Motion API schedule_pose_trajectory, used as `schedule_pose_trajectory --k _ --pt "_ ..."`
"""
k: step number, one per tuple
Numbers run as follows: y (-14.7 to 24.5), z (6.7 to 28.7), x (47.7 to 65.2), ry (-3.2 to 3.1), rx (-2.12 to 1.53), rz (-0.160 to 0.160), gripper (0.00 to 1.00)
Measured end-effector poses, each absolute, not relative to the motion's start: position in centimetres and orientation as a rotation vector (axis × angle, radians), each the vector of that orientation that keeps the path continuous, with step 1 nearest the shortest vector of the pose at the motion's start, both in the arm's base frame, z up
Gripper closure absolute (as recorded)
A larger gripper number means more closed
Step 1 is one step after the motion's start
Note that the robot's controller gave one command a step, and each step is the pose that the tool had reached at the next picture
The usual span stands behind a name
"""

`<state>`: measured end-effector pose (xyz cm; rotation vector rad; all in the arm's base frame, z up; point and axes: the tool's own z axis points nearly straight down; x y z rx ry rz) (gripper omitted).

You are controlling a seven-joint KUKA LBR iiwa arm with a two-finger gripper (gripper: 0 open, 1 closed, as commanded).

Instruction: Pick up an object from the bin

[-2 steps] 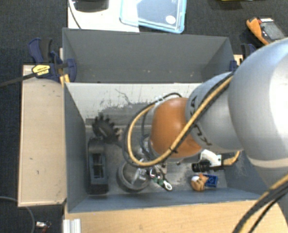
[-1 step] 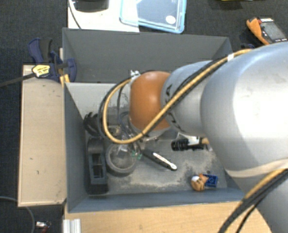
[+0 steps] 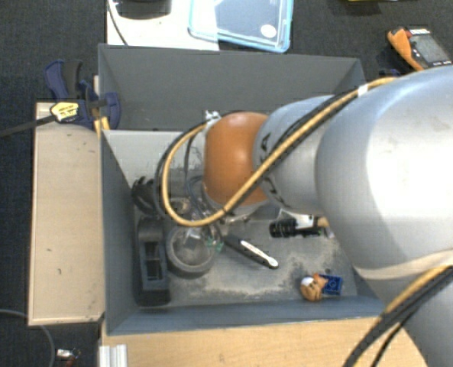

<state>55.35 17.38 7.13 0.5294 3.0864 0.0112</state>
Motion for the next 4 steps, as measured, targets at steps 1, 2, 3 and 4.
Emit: schedule_pose_trajectory --k 1,2,3,4 --pt "17.3 8.0 55.3 3.088 0.531 0.008 1.00" --pt "17.1 11.4 55.1 3.093 0.532 0.002 1.00" --pt "17.1 14.7 55.1 3.096 0.531 0.002 1.00" --pt "17.2 18.3 55.2 3.092 0.525 0.007 1.00"
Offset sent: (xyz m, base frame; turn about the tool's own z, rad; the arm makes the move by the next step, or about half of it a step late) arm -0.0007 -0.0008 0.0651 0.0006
